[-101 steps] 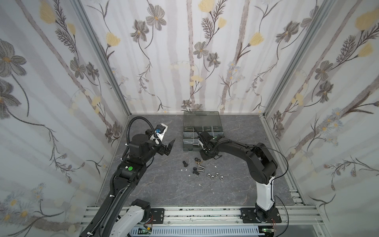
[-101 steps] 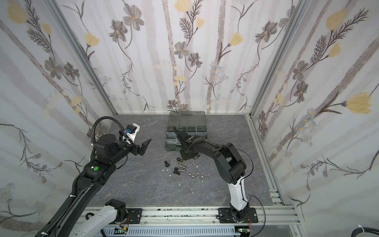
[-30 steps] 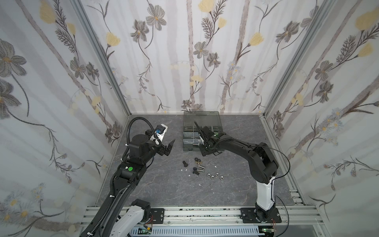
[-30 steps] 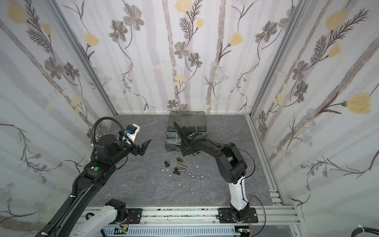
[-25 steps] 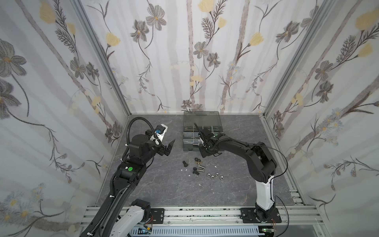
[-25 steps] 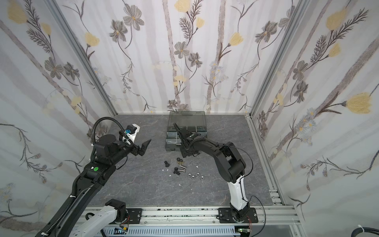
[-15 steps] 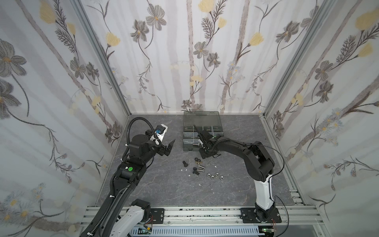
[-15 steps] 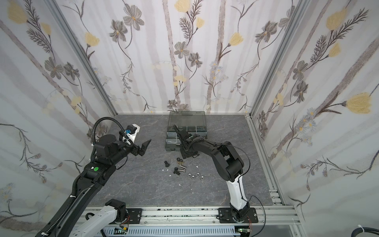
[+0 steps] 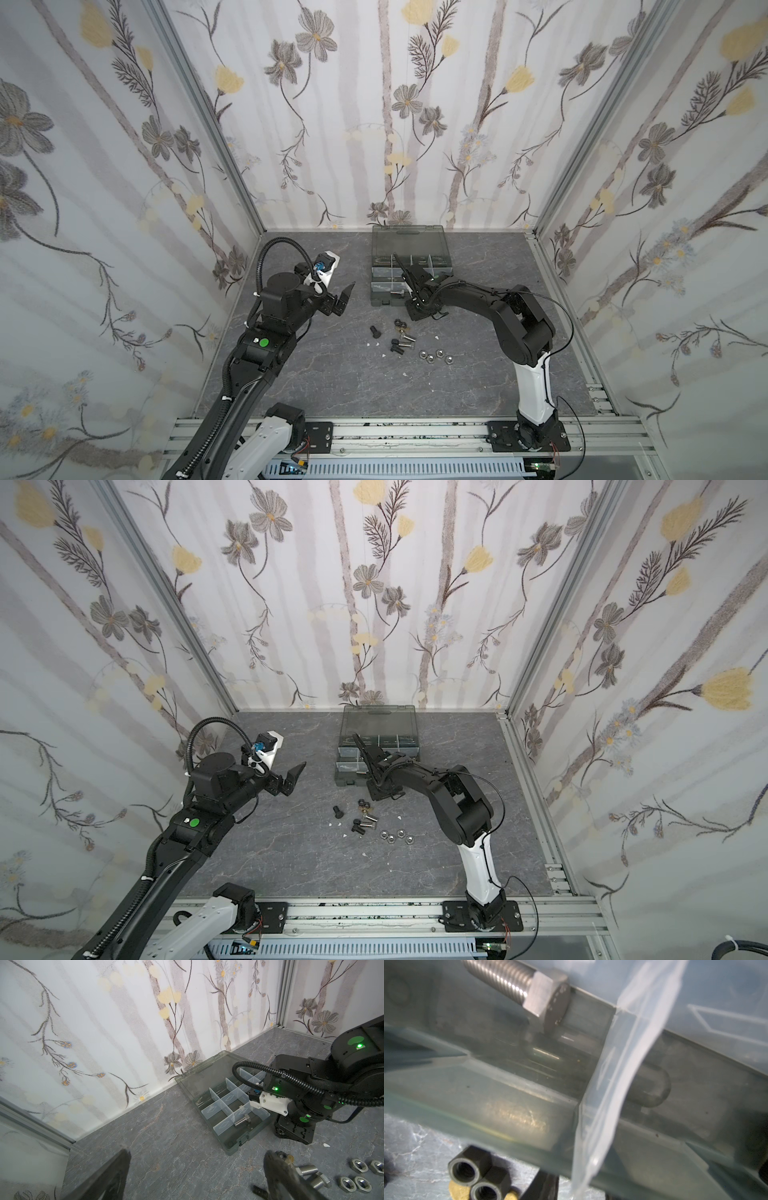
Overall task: Sort the screws and nuts into containers
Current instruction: Pick up the nut from the center of the table, then place the nut into the container.
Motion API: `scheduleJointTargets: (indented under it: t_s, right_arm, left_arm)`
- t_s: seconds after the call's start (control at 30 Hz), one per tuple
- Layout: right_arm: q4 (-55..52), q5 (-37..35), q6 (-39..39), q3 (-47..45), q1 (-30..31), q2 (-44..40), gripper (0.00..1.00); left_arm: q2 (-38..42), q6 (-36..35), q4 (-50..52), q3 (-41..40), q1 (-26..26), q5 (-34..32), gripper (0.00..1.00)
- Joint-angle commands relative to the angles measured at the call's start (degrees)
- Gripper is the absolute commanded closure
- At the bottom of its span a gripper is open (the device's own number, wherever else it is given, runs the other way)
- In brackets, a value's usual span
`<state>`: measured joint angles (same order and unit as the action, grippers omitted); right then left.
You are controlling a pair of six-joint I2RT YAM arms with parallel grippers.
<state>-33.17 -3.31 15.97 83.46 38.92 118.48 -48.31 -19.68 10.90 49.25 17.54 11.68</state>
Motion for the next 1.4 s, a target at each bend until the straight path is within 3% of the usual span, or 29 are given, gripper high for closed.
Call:
scheduleJointTargets:
  t_s: [0.0, 0.27, 0.5, 0.9, 1.37]
  right_arm:
    - [-0.08, 0.41, -0.61, 0.21, -0.07, 0.26, 0.73]
    - [-2.98, 0.5, -1.58, 0.74, -0.02, -2.95, 0.78]
    - [-7.24, -1.12, -4.61, 8.2, -0.2, -4.51, 0.78]
    - [-8.24, -3.55, -10.34, 30.37, -3.24, 8.52, 0.78]
    - [-7.63, -1.35, -9.11, 34.93, -4.17, 15.8, 0.75]
  left_arm:
    - [0.19, -0.44, -1.75, -0.16, 0.02, 0.36, 0.0]
    - [0.09, -0.36, -1.84, -0.12, 0.03, 0.3, 0.0]
    - [0.21, -0.45, -1.74, -0.08, -0.04, 0.09, 0.0]
    - [0.13, -0.62, -1.66, 0.2, 0.01, -0.14, 0.0]
    - [-0.25, -0.65, -1.32, 0.4, 0.01, 0.36, 0.0]
